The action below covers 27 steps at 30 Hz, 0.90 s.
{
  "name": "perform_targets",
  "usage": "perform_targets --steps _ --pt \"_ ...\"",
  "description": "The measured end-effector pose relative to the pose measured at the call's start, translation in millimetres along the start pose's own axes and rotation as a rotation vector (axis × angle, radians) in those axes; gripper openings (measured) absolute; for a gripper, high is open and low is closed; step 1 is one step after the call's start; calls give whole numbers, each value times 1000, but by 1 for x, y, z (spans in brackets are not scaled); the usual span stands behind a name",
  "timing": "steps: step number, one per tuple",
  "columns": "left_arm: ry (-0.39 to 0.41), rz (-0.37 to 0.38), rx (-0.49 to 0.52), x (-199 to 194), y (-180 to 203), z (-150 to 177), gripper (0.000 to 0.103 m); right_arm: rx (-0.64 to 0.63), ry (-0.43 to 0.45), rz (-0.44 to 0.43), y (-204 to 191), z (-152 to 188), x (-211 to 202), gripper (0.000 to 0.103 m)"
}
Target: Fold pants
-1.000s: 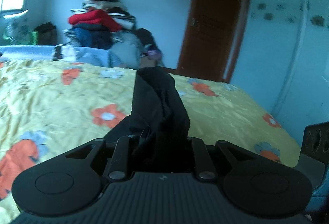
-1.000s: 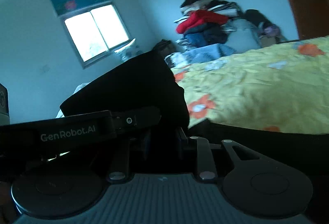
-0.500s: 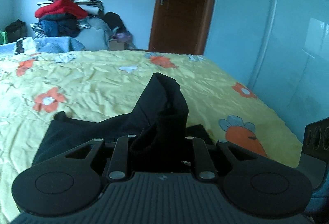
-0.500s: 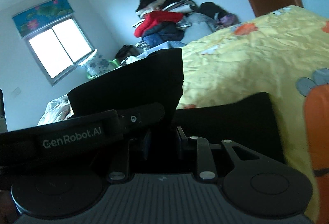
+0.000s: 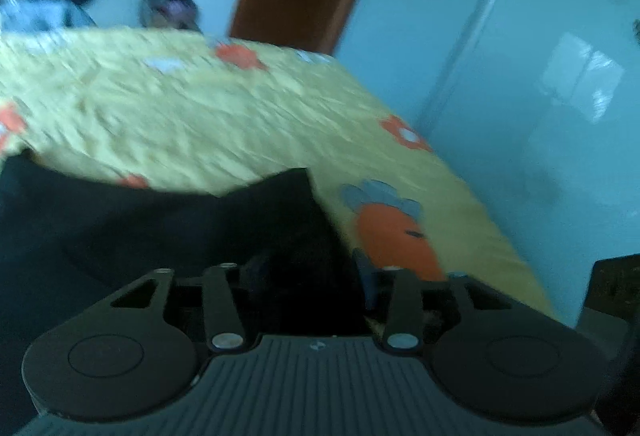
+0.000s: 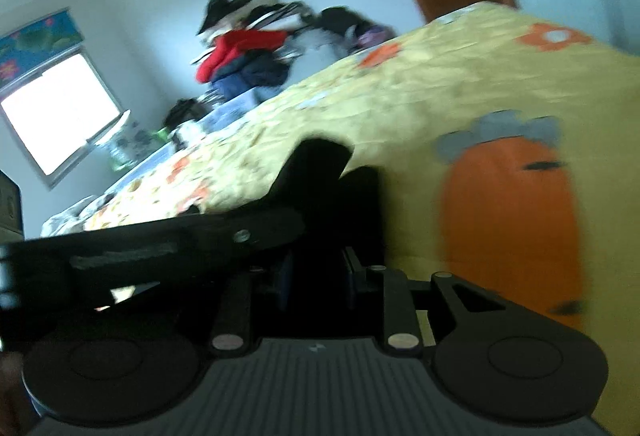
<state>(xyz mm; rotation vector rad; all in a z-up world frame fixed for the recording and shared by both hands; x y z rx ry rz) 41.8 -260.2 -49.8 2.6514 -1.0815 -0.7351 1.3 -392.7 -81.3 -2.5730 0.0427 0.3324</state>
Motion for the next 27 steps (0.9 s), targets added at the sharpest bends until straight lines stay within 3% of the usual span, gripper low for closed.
perform_targets --steps 4,7,9,10,11,16,18,19,20,25,27 --pt "12 47 58 -19 7 -3 62 7 98 143 35 -26 -26 26" --pt "55 -10 133 -41 -12 -15 71 28 129 127 34 -42 -27 29" --pt "104 -116 176 -54 -37 -26 74 -3 117 86 16 -45 -15 47" --pt "124 -170 190 -60 -52 -32 75 -27 108 55 4 -46 -6 65" --pt "134 -218 198 -64 -68 -37 75 -49 96 20 -8 -44 4 73" --pt "136 -377 159 -67 -132 -55 75 -112 -31 -25 -33 -26 64 72" --pt "107 -419 151 -60 -150 -57 75 -150 -76 -9 -33 -16 80 41" --pt "91 -430 150 -55 -157 -56 75 -185 -90 5 -34 -12 82 30" --pt "74 -441 150 -49 -163 -54 75 -229 -86 19 -36 -10 81 26" --pt "-8 -495 190 -27 -180 -35 76 -337 -82 86 -27 -8 72 23" --pt "-6 -505 216 -29 -181 -30 77 -340 -78 101 -26 -8 75 25"
Point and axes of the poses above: each gripper's, at about its wrist camera, not at the fingertips, and x roughly the way its jaws point, y to its right, z to its underside, the point moved 8 cm from there along x, roughly the way its jaws point, and after that the axes turned 15 degrees about y, right-handed, at the moved point
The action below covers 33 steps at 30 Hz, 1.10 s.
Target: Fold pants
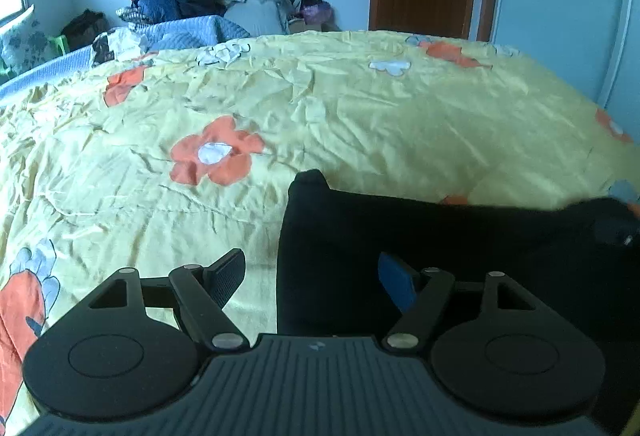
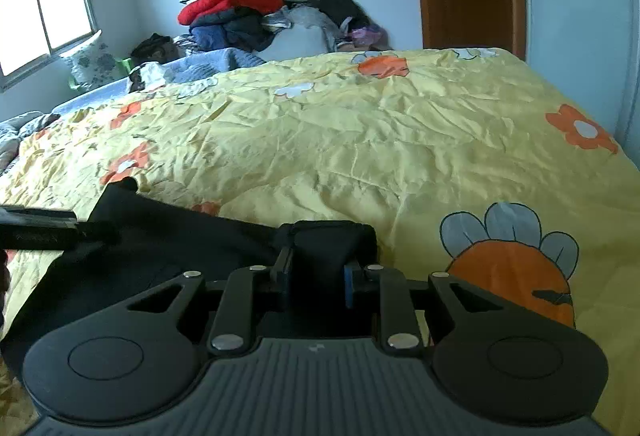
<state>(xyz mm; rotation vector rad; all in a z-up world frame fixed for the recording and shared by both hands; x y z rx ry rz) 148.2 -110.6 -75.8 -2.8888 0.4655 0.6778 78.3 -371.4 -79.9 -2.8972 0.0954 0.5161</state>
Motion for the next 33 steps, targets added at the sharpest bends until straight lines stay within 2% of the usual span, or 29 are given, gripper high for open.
perform_targets --steps 1,2,5,6,7,9,10,11,12,13,14,16,18,21,22,24,25,27,33 --pt "13 -7 9 -4 0 1 77 -8 2 7 -1 -1 -1 32" --pt "25 -15 20 -10 -1 1 77 -21 13 31 -1 -3 -5 44" --pt "58 -32 57 -27 0 0 80 -162 129 153 -11 -19 -39 49" --pt "64 -32 62 -31 2 1 81 -181 159 123 -20 -22 -50 49" --pt "65 -25 65 -33 5 3 83 -187 165 58 -32 -23 -57 49" --pt "52 -11 87 -32 12 9 84 -206 99 -122 -59 -11 -61 50" --pt "46 -17 105 -32 15 13 84 -231 55 -163 -66 -1 -58 50" --pt "43 -28 122 -32 16 16 85 -278 3 -142 -66 12 -50 50" --pt "48 -33 135 -33 17 18 85 -322 -28 -77 -58 21 -42 49" --pt "55 -35 140 -35 17 19 85 -342 -35 -28 -48 27 -38 62" --pt "60 -35 144 -38 17 20 85 -277 -25 -18 -36 27 -38 67" --pt "65 -38 146 -42 16 21 85 -169 -27 -11 -25 22 -44 66" --pt "63 -41 128 -44 14 22 85 -208 13 8 -28 15 -55 67" --pt "54 -43 88 -48 13 24 85 -239 28 -62 -47 14 -63 67" --pt "53 -42 80 -49 13 25 85 -258 12 -55 -48 17 -60 67" --pt "52 -38 79 -53 13 26 85 -313 -33 15 -42 26 -48 67" --pt "54 -38 81 -55 13 26 85 -297 -35 19 -38 29 -47 68" --pt "53 -36 86 -59 14 27 86 -222 -36 18 -30 29 -45 69" --pt "45 -28 62 -67 16 29 86 -262 20 50 -36 22 -59 69"
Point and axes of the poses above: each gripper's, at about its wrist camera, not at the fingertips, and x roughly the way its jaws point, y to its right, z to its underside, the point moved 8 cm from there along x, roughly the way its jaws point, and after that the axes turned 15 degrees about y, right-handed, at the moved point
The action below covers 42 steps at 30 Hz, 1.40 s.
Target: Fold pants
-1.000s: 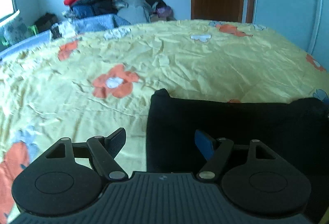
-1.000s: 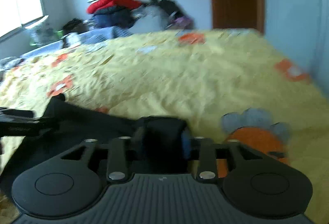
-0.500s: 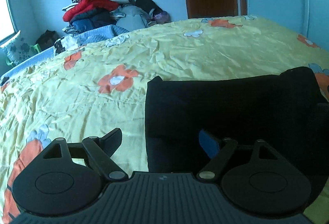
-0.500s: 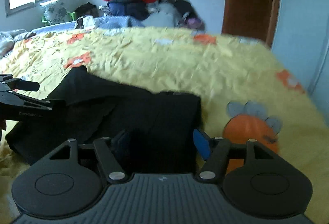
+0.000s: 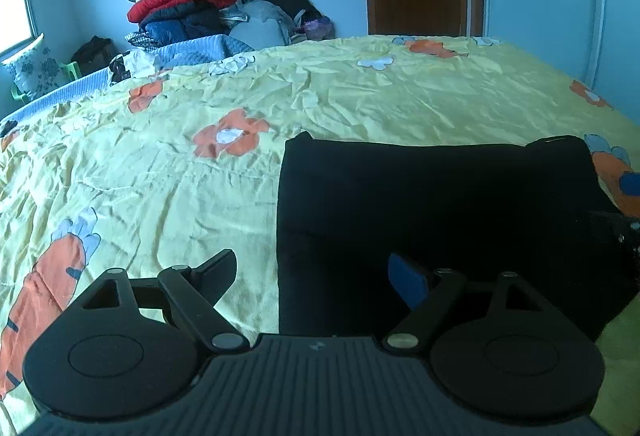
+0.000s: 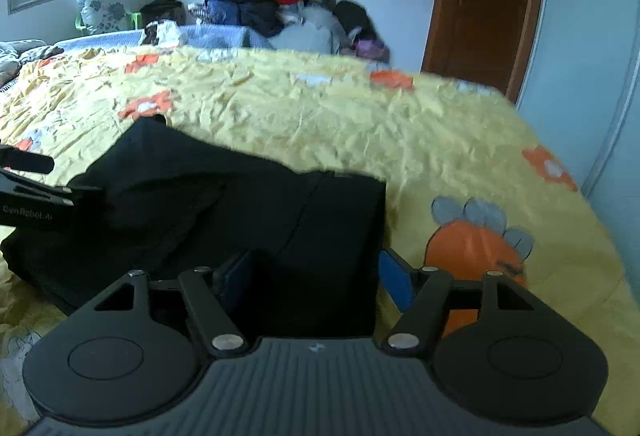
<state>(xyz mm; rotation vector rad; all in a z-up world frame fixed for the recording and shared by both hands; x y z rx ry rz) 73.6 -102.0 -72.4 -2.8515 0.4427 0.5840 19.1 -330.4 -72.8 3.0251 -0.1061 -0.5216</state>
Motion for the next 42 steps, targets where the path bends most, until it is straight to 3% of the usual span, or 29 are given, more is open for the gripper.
perform_targets --steps 6,9,10,15,18,20,21,22,28,33,35,38,42 --pt "4 7 18 -9 7 2 87 -48 15 -43 -14 -3 -3 69" --pt "-1 10 31 -11 10 6 88 -93 -45 0 -12 9 3 71" --pt "-1 10 36 -12 11 8 88 -85 -48 9 -9 10 4 75" --pt "12 5 36 -16 12 11 89 -67 -33 37 -7 6 -5 75" --pt "20 12 16 -22 10 12 88 -16 -1 -34 -17 1 -16 76" --pt "22 13 15 -24 11 15 90 -39 -35 -54 -22 6 -14 77" --pt "24 11 18 -25 10 17 90 -83 -57 -28 -21 13 -11 79" --pt "25 9 16 -26 10 17 90 -101 -66 -3 -18 17 -8 87" --pt "73 23 -40 -46 5 20 89 -19 9 61 -4 4 -28 89" --pt "142 21 -22 -69 0 29 90 124 45 -55 -26 1 -46 89" --pt "154 27 -32 -78 -4 32 90 119 31 -61 -37 6 -51 91" --pt "139 44 -55 -89 -8 42 92 87 21 -52 -48 14 -61 91" --pt "103 42 -20 -92 -7 59 92 157 11 -35 -45 23 -69 91"
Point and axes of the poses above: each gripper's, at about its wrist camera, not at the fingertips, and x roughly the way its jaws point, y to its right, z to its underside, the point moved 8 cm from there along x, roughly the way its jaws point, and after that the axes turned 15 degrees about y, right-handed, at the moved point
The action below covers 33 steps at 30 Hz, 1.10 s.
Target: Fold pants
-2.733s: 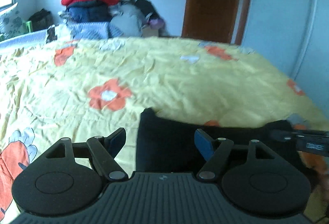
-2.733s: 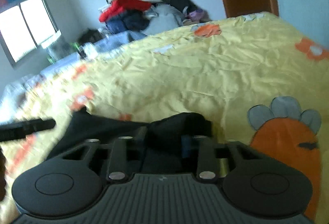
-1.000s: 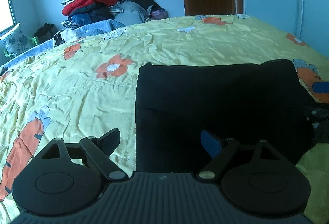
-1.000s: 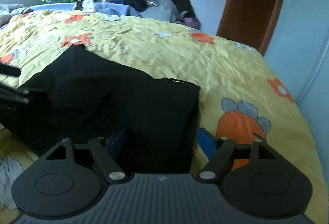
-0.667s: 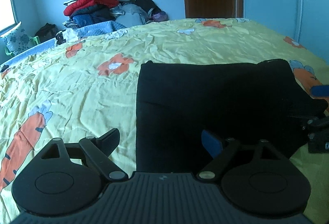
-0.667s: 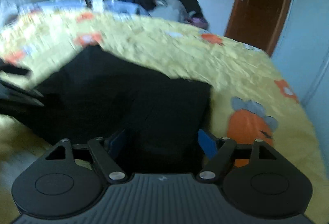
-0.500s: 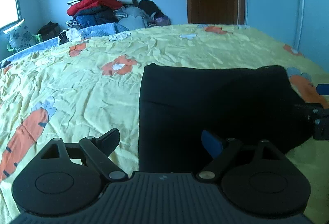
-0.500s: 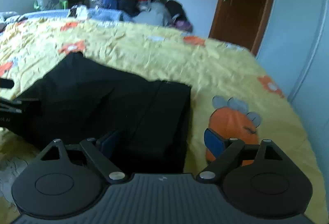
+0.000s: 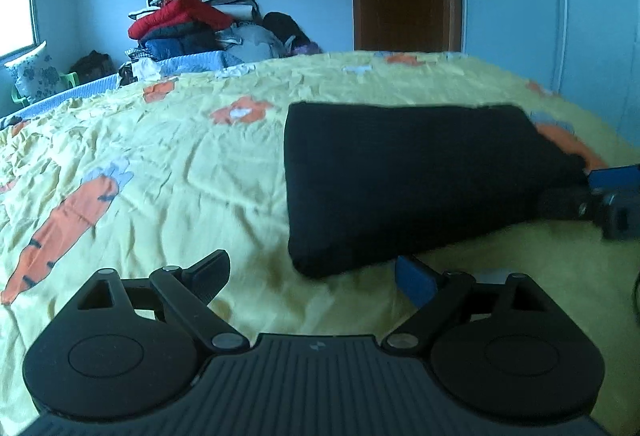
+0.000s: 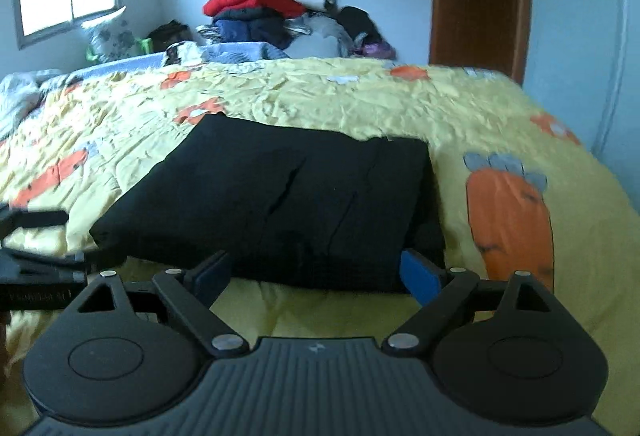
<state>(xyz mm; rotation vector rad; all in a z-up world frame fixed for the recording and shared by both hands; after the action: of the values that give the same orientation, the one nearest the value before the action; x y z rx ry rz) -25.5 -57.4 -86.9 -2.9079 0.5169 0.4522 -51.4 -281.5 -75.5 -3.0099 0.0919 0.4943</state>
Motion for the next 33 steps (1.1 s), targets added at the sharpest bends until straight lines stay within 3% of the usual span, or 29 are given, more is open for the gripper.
perform_targets --steps 3,6,13,33 --pt "-16 1 -3 1 -2 9 92 71 -17 -7 2 11 -3 92" --pt "-47 15 -7 4 -1 15 95 67 -36 14 1 29 -1 103" --pt "-71 -7 -32 9 -5 17 103 -63 -59 55 -14 40 5 103" --pt "-75 -15 -46 9 -5 18 103 -49 -56 29 -12 39 5 103"
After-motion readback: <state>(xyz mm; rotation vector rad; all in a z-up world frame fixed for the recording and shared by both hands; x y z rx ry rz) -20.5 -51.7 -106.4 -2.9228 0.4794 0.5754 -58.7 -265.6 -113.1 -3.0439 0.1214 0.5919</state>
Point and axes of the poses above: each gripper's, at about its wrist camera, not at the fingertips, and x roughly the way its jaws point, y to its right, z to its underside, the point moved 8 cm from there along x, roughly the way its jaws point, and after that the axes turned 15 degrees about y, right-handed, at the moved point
